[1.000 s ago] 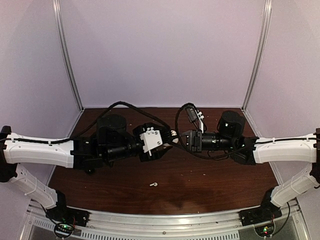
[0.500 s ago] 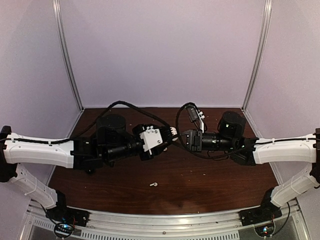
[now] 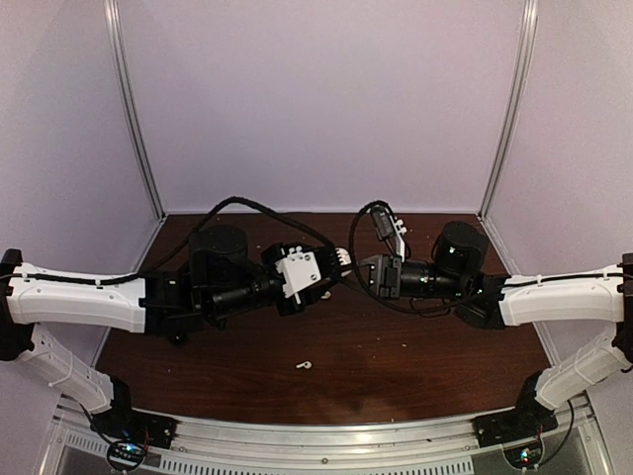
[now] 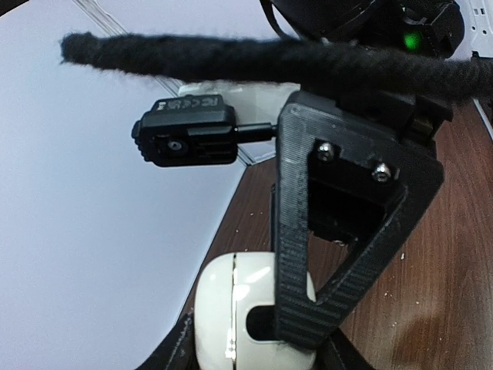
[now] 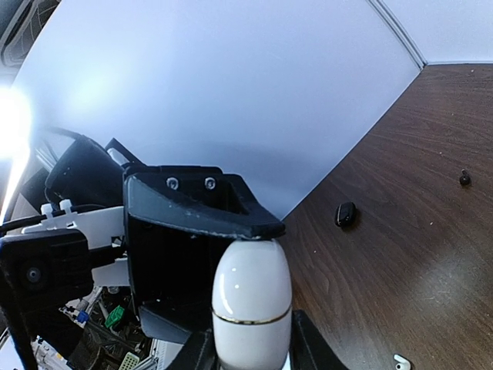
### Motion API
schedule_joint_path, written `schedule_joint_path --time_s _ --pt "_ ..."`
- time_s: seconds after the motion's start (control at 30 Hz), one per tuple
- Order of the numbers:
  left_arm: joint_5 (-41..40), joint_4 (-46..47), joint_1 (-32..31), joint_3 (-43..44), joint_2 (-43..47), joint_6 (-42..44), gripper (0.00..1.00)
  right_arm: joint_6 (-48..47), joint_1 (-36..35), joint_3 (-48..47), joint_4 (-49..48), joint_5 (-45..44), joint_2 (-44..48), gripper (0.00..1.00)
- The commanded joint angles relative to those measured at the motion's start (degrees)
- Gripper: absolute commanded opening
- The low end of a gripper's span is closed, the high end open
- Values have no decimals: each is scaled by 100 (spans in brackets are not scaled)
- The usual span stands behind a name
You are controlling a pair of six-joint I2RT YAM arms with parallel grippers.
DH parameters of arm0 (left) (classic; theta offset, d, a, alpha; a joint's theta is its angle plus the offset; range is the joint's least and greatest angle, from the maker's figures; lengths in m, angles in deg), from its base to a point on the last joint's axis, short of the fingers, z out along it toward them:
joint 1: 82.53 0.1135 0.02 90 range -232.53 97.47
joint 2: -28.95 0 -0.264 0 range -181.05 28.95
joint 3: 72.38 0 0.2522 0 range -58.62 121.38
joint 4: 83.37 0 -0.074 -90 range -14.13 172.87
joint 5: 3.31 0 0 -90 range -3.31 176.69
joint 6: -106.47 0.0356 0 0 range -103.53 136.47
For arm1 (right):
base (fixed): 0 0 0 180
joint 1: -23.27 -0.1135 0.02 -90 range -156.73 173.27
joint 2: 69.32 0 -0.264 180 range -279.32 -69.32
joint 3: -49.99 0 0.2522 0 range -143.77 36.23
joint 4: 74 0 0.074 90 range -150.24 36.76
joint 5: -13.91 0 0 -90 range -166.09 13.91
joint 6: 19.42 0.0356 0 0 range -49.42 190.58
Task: Insert the wireless bluetooth earbuds into the charging case
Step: Adjust both arms with the charging case.
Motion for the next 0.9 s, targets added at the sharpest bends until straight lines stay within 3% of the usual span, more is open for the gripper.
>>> schedule_joint_path --time_s 0.0,0.7,0.87 --pt "122 404 -18 -5 144 -51 41 52 -24 38 -172 51 -5 32" --pt "308 503 -18 0 76 -93 39 136 69 193 -568 99 129 31" --pt "314 544 -21 -3 55 -115 39 227 78 242 -736 103 129 25"
